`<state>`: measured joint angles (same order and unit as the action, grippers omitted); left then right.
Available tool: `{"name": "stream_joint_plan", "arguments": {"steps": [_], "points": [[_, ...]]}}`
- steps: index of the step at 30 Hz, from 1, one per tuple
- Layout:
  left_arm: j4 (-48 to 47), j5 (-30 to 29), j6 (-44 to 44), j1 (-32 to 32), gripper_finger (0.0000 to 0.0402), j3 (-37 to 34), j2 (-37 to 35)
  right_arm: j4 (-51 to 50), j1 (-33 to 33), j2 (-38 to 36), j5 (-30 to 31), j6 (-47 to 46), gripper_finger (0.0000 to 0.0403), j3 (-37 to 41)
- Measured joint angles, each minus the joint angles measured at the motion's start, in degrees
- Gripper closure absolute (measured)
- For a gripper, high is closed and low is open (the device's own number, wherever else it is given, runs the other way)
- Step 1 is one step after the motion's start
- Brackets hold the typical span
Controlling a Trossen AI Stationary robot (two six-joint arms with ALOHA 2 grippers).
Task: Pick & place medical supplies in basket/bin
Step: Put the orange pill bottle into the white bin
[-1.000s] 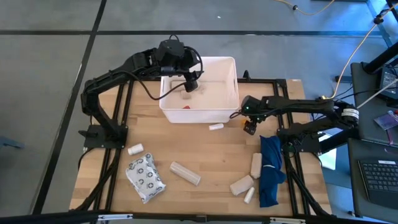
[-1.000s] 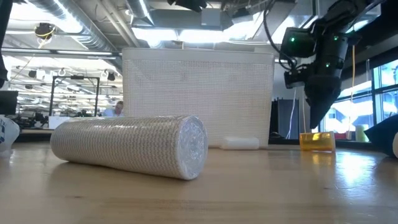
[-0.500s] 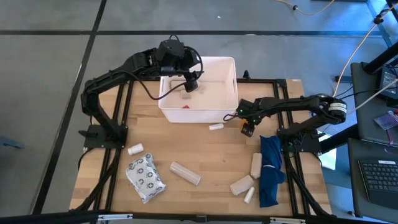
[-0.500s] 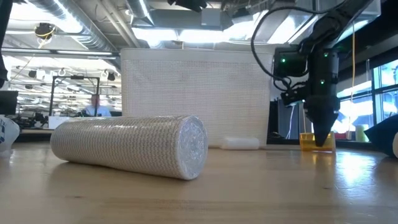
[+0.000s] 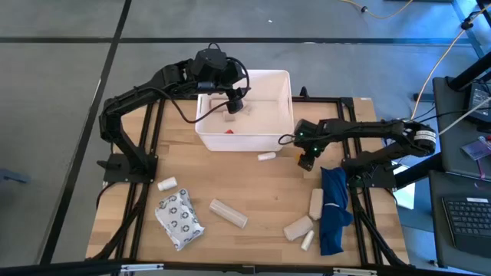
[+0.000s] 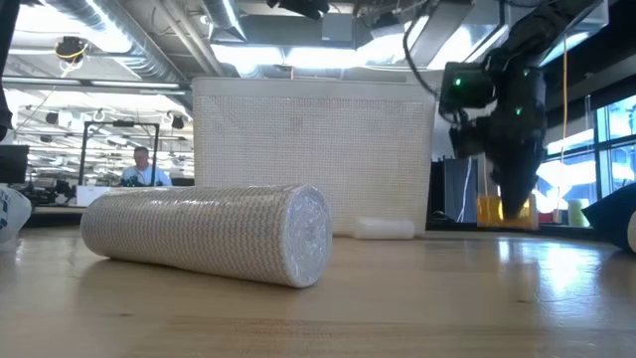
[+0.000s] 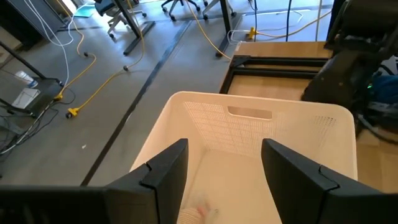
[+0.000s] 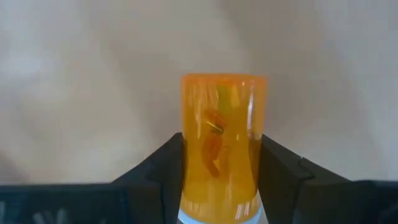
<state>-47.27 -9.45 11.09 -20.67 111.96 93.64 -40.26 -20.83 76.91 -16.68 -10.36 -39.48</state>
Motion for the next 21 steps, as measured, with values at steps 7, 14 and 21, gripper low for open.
{"name": "stream_joint_plan", "arguments": {"steps": [7, 14, 21], "points": [[-0.8, -0.5, 0.0, 0.0, 0.0206, 0.0, -0.3, 4.5, 2.5, -11.6, -22.2, -1.1, 0.0245, 0.0], [-6.5, -0.7, 0.1, 0.0, 0.0206, 1.4, -0.6, 24.9, 3.0, -25.2, -25.6, -15.1, 0.0245, 0.0], [-13.6, -4.6, -4.9, 0.4, 0.0206, 2.2, -5.4, 39.4, -1.8, -29.5, -13.3, -13.5, 0.0245, -2.8]]}}
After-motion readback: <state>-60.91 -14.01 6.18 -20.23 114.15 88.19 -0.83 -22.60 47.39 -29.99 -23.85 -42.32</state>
